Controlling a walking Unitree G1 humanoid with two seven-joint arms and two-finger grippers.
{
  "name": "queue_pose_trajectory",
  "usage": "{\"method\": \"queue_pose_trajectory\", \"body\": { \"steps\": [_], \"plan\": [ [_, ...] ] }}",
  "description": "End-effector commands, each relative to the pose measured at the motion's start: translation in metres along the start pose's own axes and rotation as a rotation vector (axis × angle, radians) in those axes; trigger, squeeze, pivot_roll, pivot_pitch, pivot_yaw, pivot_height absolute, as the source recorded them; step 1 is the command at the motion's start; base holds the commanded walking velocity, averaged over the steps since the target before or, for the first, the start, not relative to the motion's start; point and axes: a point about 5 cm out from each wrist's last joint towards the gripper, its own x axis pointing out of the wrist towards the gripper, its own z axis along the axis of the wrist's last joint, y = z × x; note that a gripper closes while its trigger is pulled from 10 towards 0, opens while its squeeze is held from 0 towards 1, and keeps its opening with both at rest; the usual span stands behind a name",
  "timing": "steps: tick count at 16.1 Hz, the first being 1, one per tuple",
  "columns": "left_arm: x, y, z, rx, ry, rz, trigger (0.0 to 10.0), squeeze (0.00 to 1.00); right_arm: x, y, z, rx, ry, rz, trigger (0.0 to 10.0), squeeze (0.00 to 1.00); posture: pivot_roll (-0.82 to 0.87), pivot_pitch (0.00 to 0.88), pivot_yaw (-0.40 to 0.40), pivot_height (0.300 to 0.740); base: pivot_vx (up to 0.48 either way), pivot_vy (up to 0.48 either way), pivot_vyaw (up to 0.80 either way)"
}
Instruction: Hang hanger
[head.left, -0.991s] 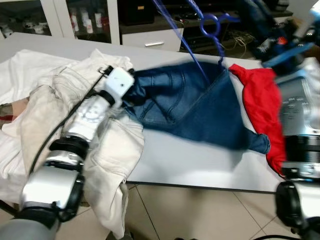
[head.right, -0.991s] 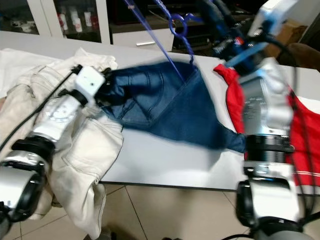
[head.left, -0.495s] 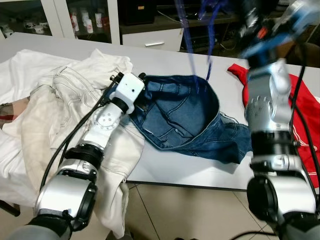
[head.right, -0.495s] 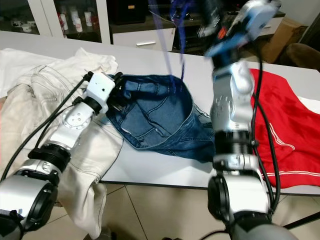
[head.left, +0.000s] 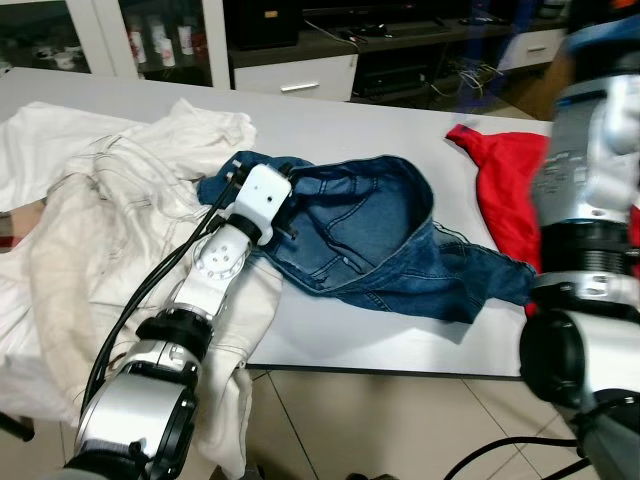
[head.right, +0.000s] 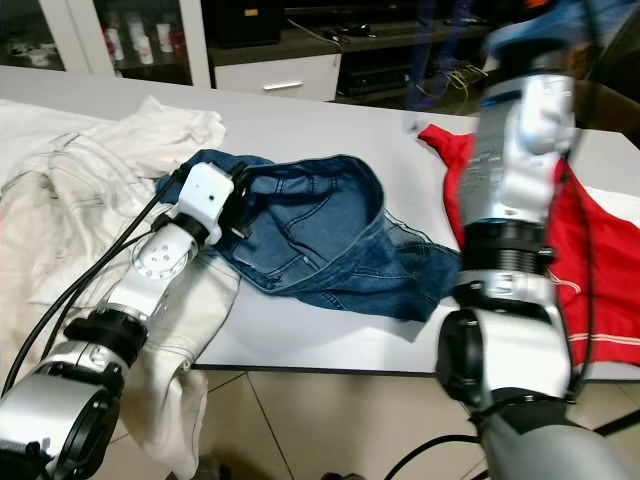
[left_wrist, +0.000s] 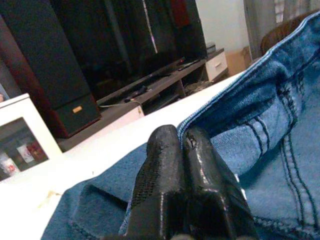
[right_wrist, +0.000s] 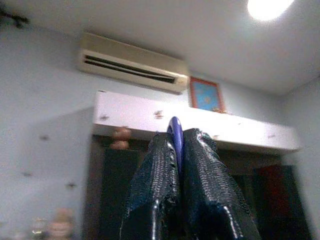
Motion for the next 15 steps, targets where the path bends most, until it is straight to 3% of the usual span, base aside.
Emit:
{"method": "queue_pose_trajectory", "body": {
  "steps": [1,3,4,5,6,9,11,12,13,15],
  "plan": [
    [0.002,0.002,0.004,-0.036,-0.014,0.032,10.0,0.0,-0.002,0.004,-0.004,-0.086,0.028,0.064,0.0,0.0,0.17,0.0,-0.085,0.74,0.0,0.0,0.0],
    [-0.001,0.006,0.005,-0.109,-0.02,0.085,10.0,0.0,-0.017,0.008,-0.018,-0.162,0.12,0.143,4.8,0.0,0.17,0.0,-0.081,0.74,0.0,0.0,0.0],
    [-0.001,0.007,0.006,-0.147,-0.026,0.109,10.0,0.0,-0.025,0.011,-0.024,-0.225,0.159,0.195,9.1,0.0,0.16,0.0,-0.075,0.74,0.0,0.0,0.0],
    [-0.002,0.006,0.007,-0.187,-0.025,0.115,10.0,0.0,-0.033,0.013,-0.03,-0.296,0.194,0.246,10.0,0.0,0.16,0.0,-0.072,0.74,0.0,0.0,0.0],
    [-0.003,0.006,0.008,-0.209,-0.022,0.117,10.0,0.0,-0.045,0.016,-0.036,-0.384,0.221,0.317,10.0,0.0,0.16,0.0,-0.069,0.74,0.0,0.0,0.0],
    [-0.008,0.007,0.009,-0.208,-0.013,0.099,10.0,0.0,-0.06,0.017,-0.041,-0.453,0.25,0.374,10.0,0.0,0.15,0.0,-0.063,0.74,0.0,0.0,0.0],
    [-0.013,0.009,0.006,-0.15,0.009,0.082,10.0,0.0,-0.064,0.019,-0.041,-0.472,0.253,0.385,10.0,0.0,0.15,0.0,-0.061,0.74,0.0,0.0,0.0],
    [-0.017,0.013,0.004,-0.119,0.022,0.108,10.0,0.43,-0.065,0.018,-0.041,-0.488,0.254,0.384,10.0,0.0,0.15,0.0,-0.061,0.74,0.0,0.0,0.0],
    [-0.019,0.016,0.004,-0.114,0.024,0.122,10.0,1.0,-0.065,0.018,-0.041,-0.493,0.254,0.386,10.0,0.0,0.15,0.0,-0.061,0.74,0.0,0.0,0.0],
    [-0.021,0.017,0.008,-0.138,0.02,0.124,10.0,1.0,-0.066,0.018,-0.041,-0.497,0.26,0.393,10.0,0.0,0.15,0.001,-0.066,0.74,0.0,0.0,0.0]
  ]
}}
